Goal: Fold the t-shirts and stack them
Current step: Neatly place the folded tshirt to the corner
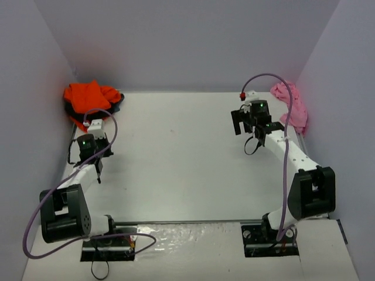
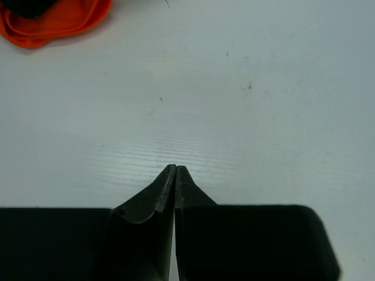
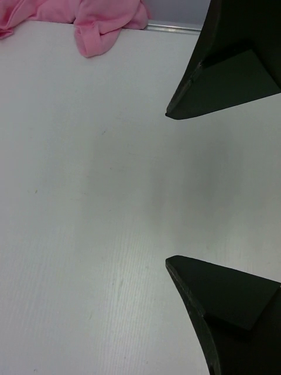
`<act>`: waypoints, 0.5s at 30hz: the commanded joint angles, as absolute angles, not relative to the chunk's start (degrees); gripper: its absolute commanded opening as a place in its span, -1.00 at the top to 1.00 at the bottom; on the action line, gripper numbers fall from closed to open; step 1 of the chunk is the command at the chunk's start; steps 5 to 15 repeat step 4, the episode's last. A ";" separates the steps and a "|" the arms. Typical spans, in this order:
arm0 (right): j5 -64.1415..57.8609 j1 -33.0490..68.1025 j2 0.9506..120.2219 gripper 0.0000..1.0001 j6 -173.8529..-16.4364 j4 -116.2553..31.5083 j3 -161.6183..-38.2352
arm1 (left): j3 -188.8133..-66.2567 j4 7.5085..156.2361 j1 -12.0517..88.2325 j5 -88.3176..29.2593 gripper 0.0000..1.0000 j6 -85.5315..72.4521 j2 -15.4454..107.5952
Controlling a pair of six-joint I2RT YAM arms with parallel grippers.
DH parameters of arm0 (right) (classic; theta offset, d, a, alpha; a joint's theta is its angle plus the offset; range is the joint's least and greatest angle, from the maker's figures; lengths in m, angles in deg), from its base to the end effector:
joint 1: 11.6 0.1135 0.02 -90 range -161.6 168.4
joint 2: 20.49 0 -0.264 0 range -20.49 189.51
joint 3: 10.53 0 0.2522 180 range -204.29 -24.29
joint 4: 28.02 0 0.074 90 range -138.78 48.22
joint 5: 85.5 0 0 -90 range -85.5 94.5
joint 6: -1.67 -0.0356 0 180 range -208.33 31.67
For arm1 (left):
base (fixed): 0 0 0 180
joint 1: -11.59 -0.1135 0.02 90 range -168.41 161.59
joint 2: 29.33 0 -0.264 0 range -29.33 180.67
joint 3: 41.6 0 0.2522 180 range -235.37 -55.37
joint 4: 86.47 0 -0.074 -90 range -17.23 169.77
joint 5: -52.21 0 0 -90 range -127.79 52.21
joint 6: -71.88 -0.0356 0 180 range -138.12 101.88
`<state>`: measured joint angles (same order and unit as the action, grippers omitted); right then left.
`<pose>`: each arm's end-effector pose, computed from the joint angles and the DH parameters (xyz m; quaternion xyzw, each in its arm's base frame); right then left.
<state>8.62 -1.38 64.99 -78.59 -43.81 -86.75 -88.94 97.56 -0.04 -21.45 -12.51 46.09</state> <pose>0.3423 0.0591 0.2897 -0.1271 0.8337 -0.0281 0.5367 0.2712 0.0456 0.2062 -0.0480 0.8326 -0.0908 0.5443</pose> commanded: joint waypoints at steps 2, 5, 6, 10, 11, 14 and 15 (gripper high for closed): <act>12.08 -1.54 59.51 -1.00 -78.36 -36.53 -86.41 | -87.32 116.16 -0.84 -24.00 1.00 -12.89 50.77; 9.31 -2.81 58.47 -1.00 -78.02 -35.39 -85.30 | -86.22 120.31 -0.53 -24.97 1.00 -11.54 53.62; 9.31 -2.81 58.47 -1.00 -78.02 -35.39 -85.30 | -86.22 120.31 -0.53 -24.97 1.00 -11.54 53.62; 9.31 -2.81 58.47 -1.00 -78.02 -35.39 -85.30 | -86.22 120.31 -0.53 -24.97 1.00 -11.54 53.62; 9.31 -2.81 58.47 -1.00 -78.02 -35.39 -85.30 | -86.22 120.31 -0.53 -24.97 1.00 -11.54 53.62; 9.31 -2.81 58.47 -1.00 -78.02 -35.39 -85.30 | -86.22 120.31 -0.53 -24.97 1.00 -11.54 53.62; 9.31 -2.81 58.47 -1.00 -78.02 -35.39 -85.30 | -86.22 120.31 -0.53 -24.97 1.00 -11.54 53.62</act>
